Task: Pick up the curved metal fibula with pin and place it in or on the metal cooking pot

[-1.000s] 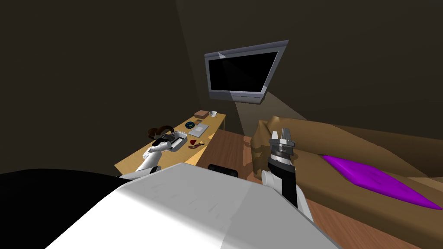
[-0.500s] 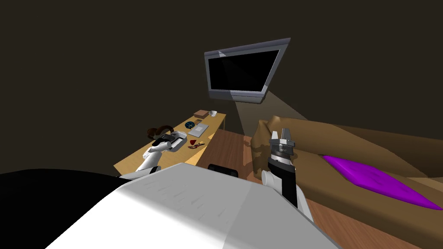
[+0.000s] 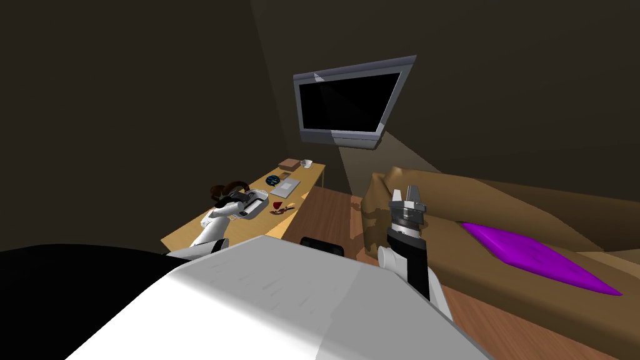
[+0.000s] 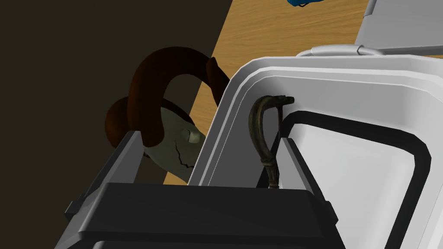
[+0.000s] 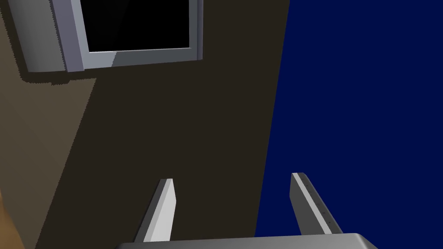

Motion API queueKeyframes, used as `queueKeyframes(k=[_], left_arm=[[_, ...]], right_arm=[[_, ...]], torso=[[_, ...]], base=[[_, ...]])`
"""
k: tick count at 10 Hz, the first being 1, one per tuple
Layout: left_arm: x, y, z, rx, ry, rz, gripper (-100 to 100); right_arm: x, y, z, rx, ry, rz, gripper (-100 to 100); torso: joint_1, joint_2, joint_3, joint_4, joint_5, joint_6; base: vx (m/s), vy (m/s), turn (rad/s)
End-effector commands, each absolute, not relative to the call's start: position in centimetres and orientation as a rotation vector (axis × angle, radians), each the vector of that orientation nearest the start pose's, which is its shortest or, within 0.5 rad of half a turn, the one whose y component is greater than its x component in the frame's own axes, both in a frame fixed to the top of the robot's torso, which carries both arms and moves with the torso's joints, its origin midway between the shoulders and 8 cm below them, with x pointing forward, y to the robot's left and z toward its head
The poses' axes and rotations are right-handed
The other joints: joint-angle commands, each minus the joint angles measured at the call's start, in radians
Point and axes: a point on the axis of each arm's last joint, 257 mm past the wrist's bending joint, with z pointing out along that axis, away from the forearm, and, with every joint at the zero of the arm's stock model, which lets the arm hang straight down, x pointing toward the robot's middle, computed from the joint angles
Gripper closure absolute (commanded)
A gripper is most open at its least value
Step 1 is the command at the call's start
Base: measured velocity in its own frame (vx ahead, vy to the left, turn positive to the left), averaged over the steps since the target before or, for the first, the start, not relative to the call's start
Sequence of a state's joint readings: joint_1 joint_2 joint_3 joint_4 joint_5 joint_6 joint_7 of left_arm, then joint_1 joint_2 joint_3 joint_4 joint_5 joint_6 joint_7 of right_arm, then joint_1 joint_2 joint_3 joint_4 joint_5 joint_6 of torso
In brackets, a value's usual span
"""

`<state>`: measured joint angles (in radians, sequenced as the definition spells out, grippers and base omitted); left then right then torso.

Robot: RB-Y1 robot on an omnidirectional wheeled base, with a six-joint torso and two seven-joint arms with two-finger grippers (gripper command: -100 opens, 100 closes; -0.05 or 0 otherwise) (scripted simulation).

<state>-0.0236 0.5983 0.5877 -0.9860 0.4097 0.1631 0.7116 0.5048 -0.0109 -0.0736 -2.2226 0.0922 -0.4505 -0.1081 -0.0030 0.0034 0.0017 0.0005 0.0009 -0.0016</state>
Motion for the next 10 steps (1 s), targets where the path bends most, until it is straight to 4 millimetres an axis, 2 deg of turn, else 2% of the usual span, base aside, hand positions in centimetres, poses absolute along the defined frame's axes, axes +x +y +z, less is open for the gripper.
queueKeyframes(k=[1,3,4,5,10], left_arm=[[36.8,75.3,-28.3,-2.031,0.148,-0.928,-100],[36.9,76.0,-27.2,-2.03,0.145,-0.925,-100],[36.9,75.8,-27.6,-2.029,0.146,-0.927,-100],[36.9,75.8,-27.5,-2.03,0.145,-0.926,0],[36.9,75.8,-27.5,-2.03,0.145,-0.926,0]], right_arm=[[35.9,-30.0,-1.3,0.722,0.715,1.239,0],[35.9,-30.0,-1.3,0.722,0.715,1.239,0],[35.9,-30.0,-1.3,0.722,0.715,1.239,0],[35.9,-30.0,-1.3,0.722,0.715,1.239,0],[35.9,-30.0,-1.3,0.722,0.715,1.239,0]], torso=[[0.0,0.0,0.0,0.0,0.0,0.0],[0.0,0.0,0.0,0.0,0.0,0.0],[0.0,0.0,0.0,0.0,0.0,0.0],[0.001,0.0,0.0,0.0,0.0,0.0],[0.003,-0.001,-0.001,0.0,0.001,0.0]], base=[[-0.017,-0.036,-0.033],[-0.019,-0.037,-0.025],[-0.005,-0.015,-0.002],[0.0,0.0,0.0],[0.0,0.0,0.0]])
